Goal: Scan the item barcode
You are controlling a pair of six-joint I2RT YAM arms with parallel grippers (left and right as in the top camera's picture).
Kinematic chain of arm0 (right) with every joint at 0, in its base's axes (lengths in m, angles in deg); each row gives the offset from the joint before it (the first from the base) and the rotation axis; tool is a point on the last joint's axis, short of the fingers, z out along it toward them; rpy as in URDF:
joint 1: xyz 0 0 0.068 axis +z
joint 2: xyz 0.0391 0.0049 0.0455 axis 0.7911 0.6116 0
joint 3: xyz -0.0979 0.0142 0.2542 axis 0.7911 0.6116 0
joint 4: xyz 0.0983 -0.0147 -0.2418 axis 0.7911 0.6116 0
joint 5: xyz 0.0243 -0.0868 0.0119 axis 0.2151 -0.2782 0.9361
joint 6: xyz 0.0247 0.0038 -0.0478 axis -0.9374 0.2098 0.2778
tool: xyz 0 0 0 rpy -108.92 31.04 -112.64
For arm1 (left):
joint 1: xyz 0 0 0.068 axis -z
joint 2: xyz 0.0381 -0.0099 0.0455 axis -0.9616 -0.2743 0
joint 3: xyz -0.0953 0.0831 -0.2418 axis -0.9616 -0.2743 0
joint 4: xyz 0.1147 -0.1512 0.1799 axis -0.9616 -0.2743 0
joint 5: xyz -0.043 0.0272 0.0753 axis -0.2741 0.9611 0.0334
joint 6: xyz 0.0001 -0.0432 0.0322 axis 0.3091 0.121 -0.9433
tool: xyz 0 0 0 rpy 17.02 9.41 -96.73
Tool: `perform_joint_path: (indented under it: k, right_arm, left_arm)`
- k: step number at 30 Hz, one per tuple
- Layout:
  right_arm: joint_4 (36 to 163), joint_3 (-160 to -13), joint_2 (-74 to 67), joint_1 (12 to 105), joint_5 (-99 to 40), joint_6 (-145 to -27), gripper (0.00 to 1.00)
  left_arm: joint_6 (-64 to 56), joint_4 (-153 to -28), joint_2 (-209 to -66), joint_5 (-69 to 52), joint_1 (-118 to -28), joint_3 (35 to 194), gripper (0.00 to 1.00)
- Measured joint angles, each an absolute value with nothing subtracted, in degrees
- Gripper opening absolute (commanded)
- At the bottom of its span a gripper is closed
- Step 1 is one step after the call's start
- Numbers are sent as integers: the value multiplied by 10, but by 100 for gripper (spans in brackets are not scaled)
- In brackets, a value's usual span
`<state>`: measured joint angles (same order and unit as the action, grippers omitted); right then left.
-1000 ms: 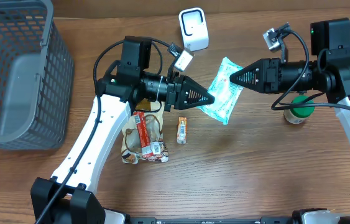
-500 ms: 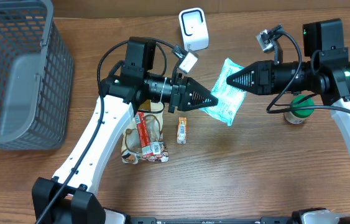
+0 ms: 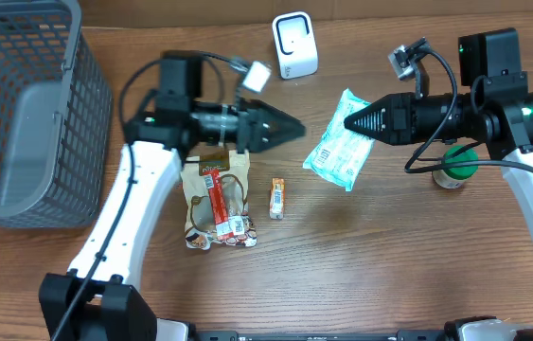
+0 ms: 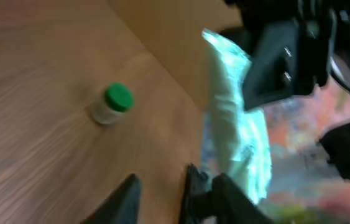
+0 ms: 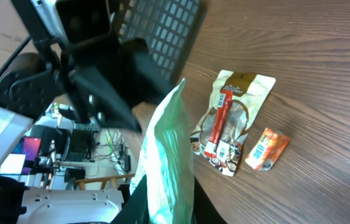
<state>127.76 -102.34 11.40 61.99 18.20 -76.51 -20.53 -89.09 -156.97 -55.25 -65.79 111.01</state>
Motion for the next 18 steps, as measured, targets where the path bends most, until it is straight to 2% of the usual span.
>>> perform_joint_path:
  k: [3,5,8,14,15,18]
  right_arm:
    - [1275,-1023,114,621,182,-765,4]
    - [1275,-1023,114,621,174,-765,4]
    - [1275,-1023,114,621,154,-765,4]
    - [1267,-1023,114,621,87,-765,4]
    - [1266,-1023,114,621,72,-765,4]
    - [1266,-1023,114,621,43,-765,4]
  left_arm:
    - [-203,-891,-1570,-532,-680,1110,49]
    - [-201,-896,-1570,-504,-686,1110,52]
    - [-196,-914,-1570,-421,-698,1110,63]
    - [-173,-945,-1570,-125,-721,1110,96]
    - [-169,-946,-1570,-71,-724,1110,100]
    - [-163,-951,-1570,70,-726,1110,100]
